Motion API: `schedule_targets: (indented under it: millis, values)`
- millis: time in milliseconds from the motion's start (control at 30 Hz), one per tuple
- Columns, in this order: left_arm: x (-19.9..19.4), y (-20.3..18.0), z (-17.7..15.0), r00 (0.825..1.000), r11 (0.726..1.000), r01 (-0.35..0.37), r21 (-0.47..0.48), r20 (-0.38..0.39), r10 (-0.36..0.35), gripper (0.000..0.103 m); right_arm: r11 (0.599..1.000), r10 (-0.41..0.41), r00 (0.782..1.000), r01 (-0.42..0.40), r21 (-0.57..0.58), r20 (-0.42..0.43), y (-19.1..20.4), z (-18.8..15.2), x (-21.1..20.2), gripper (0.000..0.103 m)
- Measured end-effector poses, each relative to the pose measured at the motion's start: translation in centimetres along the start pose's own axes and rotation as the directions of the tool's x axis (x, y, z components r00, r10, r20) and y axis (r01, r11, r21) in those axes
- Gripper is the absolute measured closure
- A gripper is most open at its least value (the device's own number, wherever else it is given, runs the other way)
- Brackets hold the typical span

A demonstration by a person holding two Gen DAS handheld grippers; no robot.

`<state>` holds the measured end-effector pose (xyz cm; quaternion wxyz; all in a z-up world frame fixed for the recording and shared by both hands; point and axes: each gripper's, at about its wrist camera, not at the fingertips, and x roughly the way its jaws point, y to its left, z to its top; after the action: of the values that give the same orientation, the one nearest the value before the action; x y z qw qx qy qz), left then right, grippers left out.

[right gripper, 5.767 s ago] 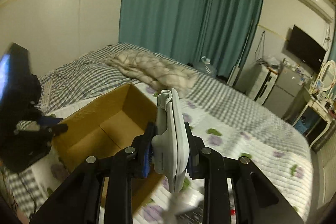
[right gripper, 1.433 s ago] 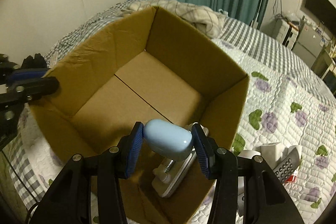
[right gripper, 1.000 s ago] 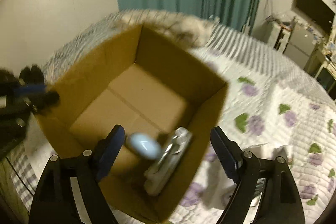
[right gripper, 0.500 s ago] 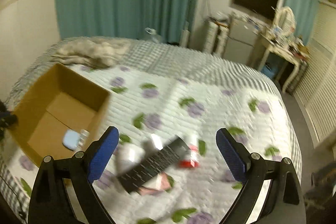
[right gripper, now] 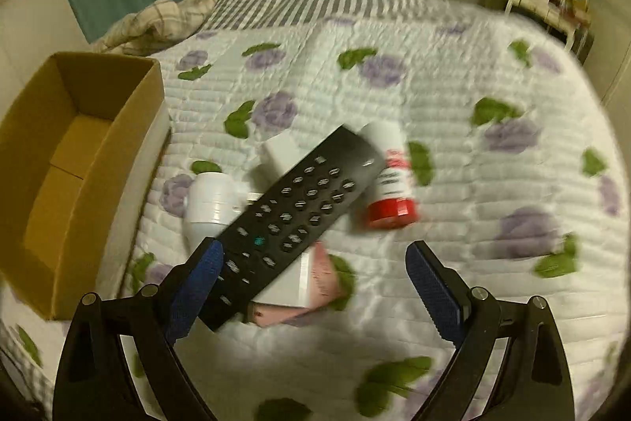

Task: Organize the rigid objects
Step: 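Grasp the black TV remote with the right tool and lift it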

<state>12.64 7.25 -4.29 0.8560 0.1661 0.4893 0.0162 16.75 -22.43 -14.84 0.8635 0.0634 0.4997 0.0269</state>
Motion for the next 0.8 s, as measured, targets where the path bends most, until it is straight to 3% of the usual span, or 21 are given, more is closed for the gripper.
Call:
schedule_targets:
  millis: [200,267,400,467,567,800]
  values:
    - [0.0,-0.1,-0.1,1.0,1.0,-0.002,0.002,0.001,0.002,0.097,0.999,0.019,1.0,-0.018,0.05,-0.022,0.4,1.0,2.1,0.013]
    - [0.0,-0.1,-0.1,1.0,1.0,-0.003,0.004,0.001,0.003,0.097,0.998,0.028,0.999,-0.027,0.049,-0.025,0.5,1.1,2.5,0.032]
    - [0.0,-0.1,-0.1,1.0,1.0,-0.003,0.003,0.001,0.003,0.097,0.998,0.046,0.999,-0.045,0.036,-0.018,0.6,0.7,2.3,0.049]
    - [0.1,-0.1,-0.1,1.0,1.0,-0.002,0.002,0.001,0.002,0.097,0.999,0.027,1.0,-0.027,0.02,0.006,0.5,0.6,1.6,0.064]
    - [0.1,-0.1,-0.1,1.0,1.0,-0.004,0.004,0.001,0.004,0.097,0.999,0.036,0.999,-0.036,0.015,0.033,0.0,0.3,0.5,0.075]
    - [0.0,-0.1,-0.1,1.0,1.0,-0.004,0.003,0.001,0.004,0.097,0.999,0.044,0.997,-0.043,-0.021,0.068,-0.2,-0.4,-1.4,0.083]
